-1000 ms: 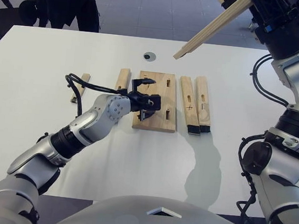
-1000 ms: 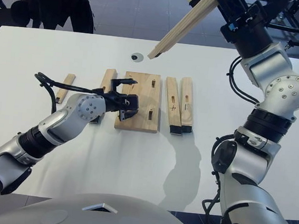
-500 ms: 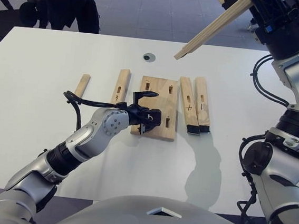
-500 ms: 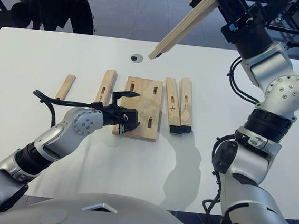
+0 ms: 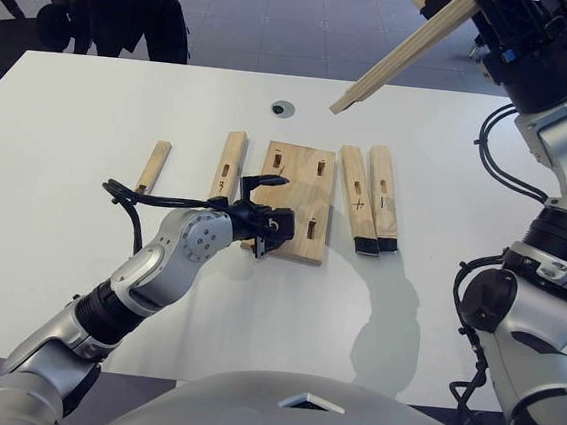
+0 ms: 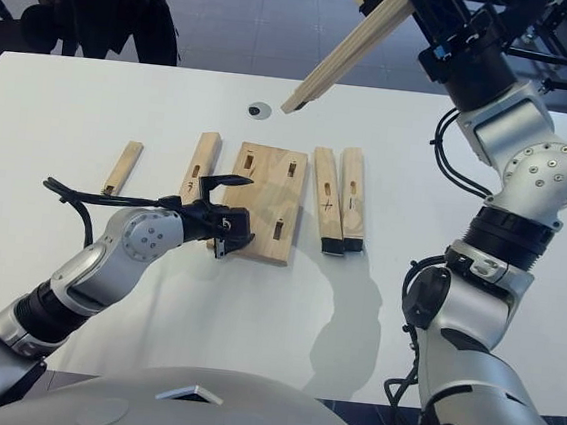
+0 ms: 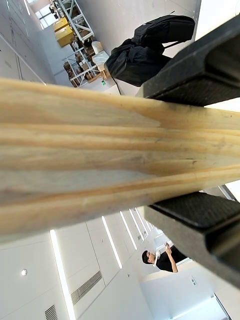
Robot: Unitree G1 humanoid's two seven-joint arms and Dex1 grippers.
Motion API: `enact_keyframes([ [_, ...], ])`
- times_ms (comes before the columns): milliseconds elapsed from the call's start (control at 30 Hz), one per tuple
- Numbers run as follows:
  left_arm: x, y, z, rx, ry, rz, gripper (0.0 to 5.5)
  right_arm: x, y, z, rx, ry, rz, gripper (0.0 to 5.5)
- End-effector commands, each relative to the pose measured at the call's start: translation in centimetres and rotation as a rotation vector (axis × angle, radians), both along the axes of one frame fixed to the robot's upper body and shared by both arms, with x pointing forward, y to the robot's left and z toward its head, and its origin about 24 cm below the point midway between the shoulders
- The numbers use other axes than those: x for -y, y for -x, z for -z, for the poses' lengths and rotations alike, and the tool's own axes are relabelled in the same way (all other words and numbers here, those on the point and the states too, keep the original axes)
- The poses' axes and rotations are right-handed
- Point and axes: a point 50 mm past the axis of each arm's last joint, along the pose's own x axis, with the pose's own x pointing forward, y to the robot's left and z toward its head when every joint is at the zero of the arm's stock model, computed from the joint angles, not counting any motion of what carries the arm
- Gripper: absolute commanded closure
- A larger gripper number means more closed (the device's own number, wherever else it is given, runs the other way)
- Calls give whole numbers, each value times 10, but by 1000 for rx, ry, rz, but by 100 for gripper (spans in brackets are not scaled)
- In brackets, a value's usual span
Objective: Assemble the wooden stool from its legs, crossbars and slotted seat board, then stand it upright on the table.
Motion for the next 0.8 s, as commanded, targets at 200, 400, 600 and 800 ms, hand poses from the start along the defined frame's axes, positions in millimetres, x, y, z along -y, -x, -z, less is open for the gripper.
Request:
enact_keyframes([
  [200, -10, 4, 1, -83, -8, -54, 19, -1, 2, -3, 8, 2, -8, 341],
  [400, -9, -24, -47, 23, 72, -91, 19, -4, 1, -3, 6, 3, -22, 341],
  [600, -18, -41, -83, -12, 258, -139, 19, -2, -4, 1, 34, 93, 45, 341],
  [800, -40, -53, -68, -167, 393, -237, 19, -14, -26, 26, 167, 401, 92, 341],
])
